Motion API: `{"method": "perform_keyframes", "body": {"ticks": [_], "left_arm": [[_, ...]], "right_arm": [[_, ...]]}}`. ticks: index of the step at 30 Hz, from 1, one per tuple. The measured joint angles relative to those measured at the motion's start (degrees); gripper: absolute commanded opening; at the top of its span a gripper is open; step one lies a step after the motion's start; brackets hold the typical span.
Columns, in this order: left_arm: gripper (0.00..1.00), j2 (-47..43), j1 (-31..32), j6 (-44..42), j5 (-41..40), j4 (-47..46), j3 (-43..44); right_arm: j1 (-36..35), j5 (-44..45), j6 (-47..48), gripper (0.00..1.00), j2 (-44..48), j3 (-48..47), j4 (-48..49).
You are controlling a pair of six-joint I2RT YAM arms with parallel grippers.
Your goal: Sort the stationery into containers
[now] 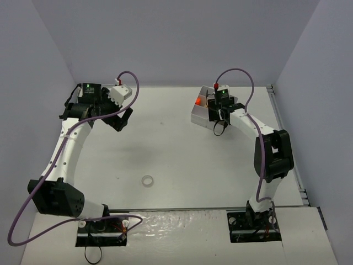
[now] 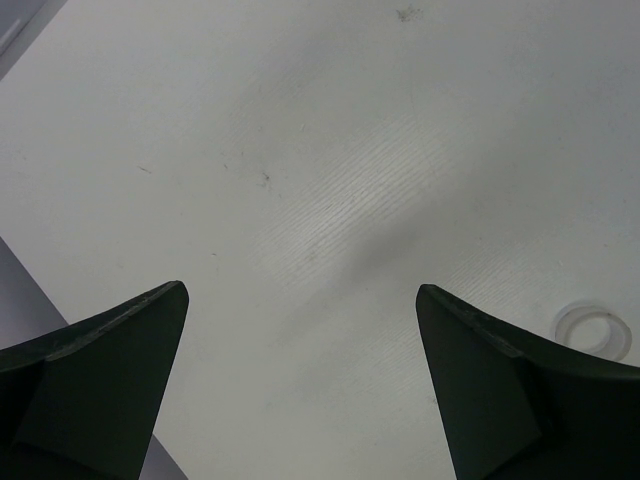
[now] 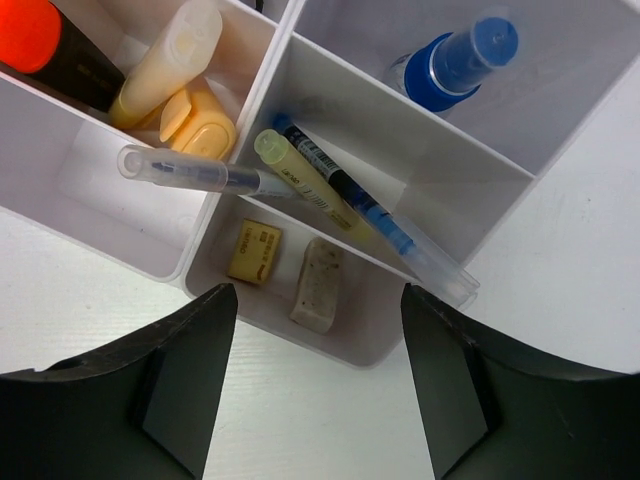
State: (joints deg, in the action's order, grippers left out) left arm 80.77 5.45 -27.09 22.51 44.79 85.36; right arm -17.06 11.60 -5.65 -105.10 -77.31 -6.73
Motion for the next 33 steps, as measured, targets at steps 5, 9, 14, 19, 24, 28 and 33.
{"method": "perform_keyframes", "body": {"ticks": [5,9,14,19,24,28,33], "left_arm": [[0.97,-0.1,-0.1,0.1,-0.6,0.0,0.0],[0.97,-1.5,-1.2,0.6,-2.0,-1.3,-1.9],[0.97,-3.2,-5.9,2.0,-3.4,-1.8,-3.5],[0.97,-3.6,-9.6,2.7,-3.5,-2.1,-3.5],[0.97,-4.4,-10.4,3.1,-2.6,-2.3,-4.1],[0.97,-4.6,-11.2,3.5,-1.9,-2.3,-4.5],[0.97,-4.6,-11.7,3.8,-1.5,-2.6,-4.6]], "right_arm": [[-3.9,1.7,1.8,0.62,4.5,0.1,-0.5],[-15.9,-2.5,5.7,0.61,9.7,0.0,0.5],[-32.7,-15.0,9.9,0.6,7.4,-0.7,1.9],[-40.6,-23.5,12.4,0.59,-0.4,-1.0,0.6],[-41.2,-26.2,13.3,0.59,-3.4,-1.0,-1.4],[-41.6,-26.9,13.2,0.57,-4.3,-1.0,-1.4],[-43.2,-27.3,13.1,0.54,-7.9,-1.6,-1.3]]}}
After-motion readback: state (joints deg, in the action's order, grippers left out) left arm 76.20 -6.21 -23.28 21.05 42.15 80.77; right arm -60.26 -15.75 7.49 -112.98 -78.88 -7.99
